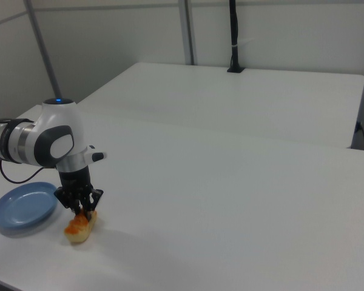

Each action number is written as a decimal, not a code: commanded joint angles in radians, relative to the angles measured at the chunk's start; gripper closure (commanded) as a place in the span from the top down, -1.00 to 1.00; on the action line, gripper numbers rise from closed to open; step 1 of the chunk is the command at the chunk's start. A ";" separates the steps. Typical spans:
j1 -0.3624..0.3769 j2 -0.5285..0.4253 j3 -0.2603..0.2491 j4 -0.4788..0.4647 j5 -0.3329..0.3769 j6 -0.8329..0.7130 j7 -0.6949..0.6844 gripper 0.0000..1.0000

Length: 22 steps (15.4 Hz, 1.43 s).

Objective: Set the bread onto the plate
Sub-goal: 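Carry the held bread roll over the blue plate and lower it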

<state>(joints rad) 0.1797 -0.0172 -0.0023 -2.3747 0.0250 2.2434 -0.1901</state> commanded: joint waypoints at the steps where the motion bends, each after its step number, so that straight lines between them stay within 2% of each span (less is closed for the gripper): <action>1: 0.015 -0.042 0.042 0.095 0.006 -0.177 0.067 -0.63; 3: 0.015 -0.067 0.105 0.133 0.009 -0.241 0.128 -0.63; 6: 0.015 -0.064 0.217 0.173 0.015 -0.251 0.242 -0.63; 8: 0.015 -0.035 0.277 0.212 0.023 -0.242 0.311 -0.63; 10: 0.017 0.040 0.317 0.290 0.027 -0.237 0.420 -0.63; 12: 0.023 0.094 0.335 0.331 0.027 -0.223 0.510 -0.63; 16: 0.034 0.155 0.335 0.325 0.029 -0.127 0.665 -0.64; 22: 0.053 0.189 0.335 0.322 0.016 -0.110 0.670 -0.63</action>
<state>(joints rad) 0.2175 0.1605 0.3374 -2.0690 0.0327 2.1338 0.4592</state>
